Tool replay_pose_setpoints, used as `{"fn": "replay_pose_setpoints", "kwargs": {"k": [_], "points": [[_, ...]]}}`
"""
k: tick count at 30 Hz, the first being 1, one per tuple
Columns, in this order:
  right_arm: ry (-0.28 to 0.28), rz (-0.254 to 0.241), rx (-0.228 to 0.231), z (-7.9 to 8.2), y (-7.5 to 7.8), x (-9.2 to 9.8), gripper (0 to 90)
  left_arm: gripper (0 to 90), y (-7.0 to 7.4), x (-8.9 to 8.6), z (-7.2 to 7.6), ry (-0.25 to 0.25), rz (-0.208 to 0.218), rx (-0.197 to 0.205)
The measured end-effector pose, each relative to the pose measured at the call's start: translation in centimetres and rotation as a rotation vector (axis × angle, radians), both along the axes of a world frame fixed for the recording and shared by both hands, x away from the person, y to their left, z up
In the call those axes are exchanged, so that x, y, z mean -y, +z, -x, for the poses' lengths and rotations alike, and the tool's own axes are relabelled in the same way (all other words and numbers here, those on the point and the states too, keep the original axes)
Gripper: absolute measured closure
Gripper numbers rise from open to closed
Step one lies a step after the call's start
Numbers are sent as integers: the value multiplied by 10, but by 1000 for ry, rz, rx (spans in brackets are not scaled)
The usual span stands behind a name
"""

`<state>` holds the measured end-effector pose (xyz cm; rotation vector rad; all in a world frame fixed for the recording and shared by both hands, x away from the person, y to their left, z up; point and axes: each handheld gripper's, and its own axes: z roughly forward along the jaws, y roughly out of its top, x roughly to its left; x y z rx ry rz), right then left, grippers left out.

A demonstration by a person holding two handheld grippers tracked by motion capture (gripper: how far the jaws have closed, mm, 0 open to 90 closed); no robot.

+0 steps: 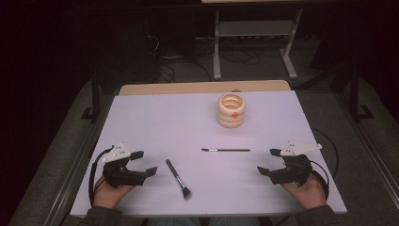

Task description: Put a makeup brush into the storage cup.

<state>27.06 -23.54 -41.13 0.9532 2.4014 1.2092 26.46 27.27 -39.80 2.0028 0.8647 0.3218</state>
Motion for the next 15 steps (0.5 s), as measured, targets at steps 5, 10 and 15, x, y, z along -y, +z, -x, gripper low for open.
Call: {"fn": "replay_pose_setpoints", "kwargs": {"k": [5,10,15], "points": [[12,5,-19,-4,-2,-1,179,172,-1,0,0,-1,-6,0],[28,22,-23,-6,-1,-4,178,172,-1,0,1,0,-4,5],[47,33,-47,-9,0,-7,177,172,0,-1,2,5,-11,8]]}}
